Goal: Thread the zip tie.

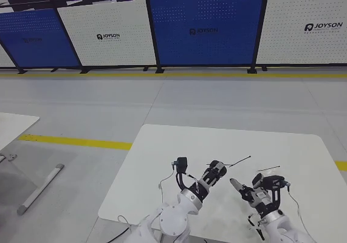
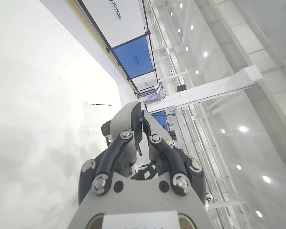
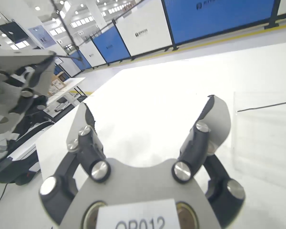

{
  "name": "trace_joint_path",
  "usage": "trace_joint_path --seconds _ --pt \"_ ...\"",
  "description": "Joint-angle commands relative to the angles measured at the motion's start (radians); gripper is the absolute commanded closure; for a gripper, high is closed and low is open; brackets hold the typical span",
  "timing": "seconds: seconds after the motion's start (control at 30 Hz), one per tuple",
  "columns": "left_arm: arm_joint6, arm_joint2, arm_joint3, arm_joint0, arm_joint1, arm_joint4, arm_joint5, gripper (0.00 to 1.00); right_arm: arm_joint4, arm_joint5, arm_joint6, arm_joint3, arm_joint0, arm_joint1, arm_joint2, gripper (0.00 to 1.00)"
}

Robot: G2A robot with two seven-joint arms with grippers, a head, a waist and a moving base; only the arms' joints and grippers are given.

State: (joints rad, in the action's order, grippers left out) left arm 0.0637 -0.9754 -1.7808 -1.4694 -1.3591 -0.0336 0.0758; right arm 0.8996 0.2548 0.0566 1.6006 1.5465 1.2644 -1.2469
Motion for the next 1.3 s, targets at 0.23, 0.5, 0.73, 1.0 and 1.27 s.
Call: trace_joint_path --seconds 0.23,0.5,0.73,1.0,1.27 --pt "-0.005 0.006 0.006 0.000 -0.001 -0.002 -0.004 1.00 -0.012 0.004 -0.011 0.007 0.000 0.001 0.002 0.00" --pt "-0.006 0.026 0.021 0.008 -0.005 -0.001 -0.010 1.00 -0.003 -0.001 -0.062 -0.013 -0.016 0.007 0.029 0.48" --pt "-0.046 0.023 0.026 0.005 -0.006 0.066 -0.008 1.00 0.003 0.026 -0.082 -0.031 -0.028 0.010 0.043 0.62" --pt "-0.067 0.002 0.023 0.004 -0.007 0.156 0.000 1.00 0.030 0.055 -0.093 -0.025 -0.024 0.007 0.046 0.62" --pt "-0.060 0.004 0.031 0.007 -0.007 0.155 0.015 1.00 0.034 0.083 -0.117 -0.020 -0.019 0.006 0.049 0.62"
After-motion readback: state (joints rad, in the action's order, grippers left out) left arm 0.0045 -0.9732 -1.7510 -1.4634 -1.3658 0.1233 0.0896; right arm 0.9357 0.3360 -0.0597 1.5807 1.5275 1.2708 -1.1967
